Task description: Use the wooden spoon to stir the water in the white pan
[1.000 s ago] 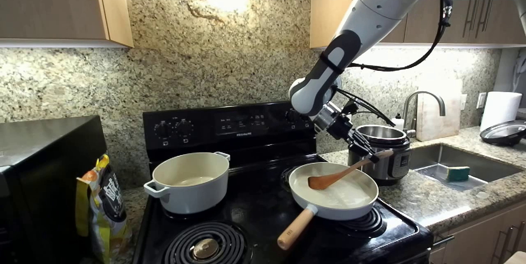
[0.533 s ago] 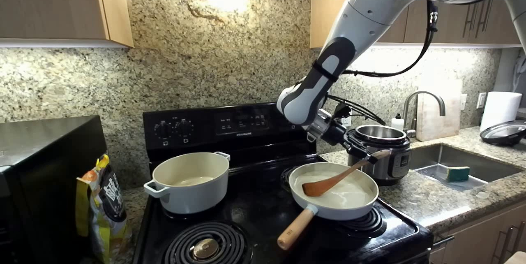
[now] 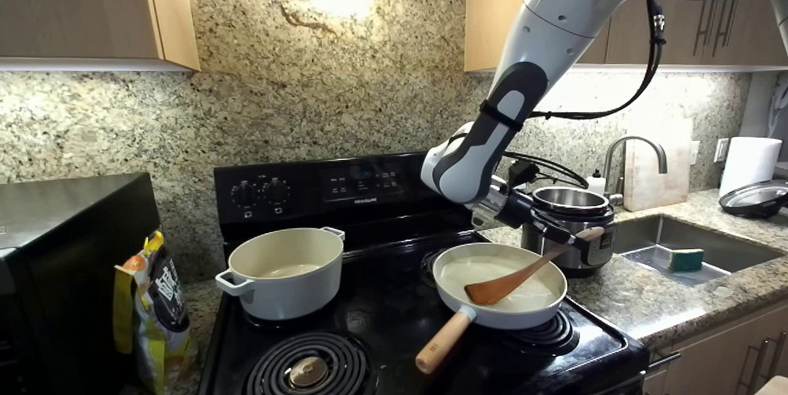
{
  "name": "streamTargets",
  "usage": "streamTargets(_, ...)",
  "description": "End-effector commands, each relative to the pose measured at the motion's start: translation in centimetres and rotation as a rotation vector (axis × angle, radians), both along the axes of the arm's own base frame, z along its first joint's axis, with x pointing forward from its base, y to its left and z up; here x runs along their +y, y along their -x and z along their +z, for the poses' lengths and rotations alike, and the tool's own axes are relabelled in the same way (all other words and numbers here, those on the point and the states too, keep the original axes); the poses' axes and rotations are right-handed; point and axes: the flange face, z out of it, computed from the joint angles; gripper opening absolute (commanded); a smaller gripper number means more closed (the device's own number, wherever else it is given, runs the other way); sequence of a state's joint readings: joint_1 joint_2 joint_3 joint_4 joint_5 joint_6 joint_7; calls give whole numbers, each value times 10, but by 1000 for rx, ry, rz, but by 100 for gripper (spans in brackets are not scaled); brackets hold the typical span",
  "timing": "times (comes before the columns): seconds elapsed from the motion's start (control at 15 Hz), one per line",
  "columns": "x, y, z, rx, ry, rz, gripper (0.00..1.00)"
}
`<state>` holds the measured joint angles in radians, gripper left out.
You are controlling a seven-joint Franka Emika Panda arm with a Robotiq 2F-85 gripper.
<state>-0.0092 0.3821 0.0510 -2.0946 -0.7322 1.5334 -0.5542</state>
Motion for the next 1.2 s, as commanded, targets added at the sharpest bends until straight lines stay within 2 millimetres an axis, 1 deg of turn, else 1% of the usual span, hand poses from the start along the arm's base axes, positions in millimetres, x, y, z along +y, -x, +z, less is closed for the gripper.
streamTargets(0.0,-18,24,12,28,6,9,7)
streamTargets(0.27,-38,35,18,11,-5,-40,7)
streamTargets(0.6,-65,34,28,-44,-18,-193,7)
streamTargets(0.8,-77,24,30,-83,-44,-300,7)
streamTargets(1.13,-83,6,39,-174,-60,-421,7)
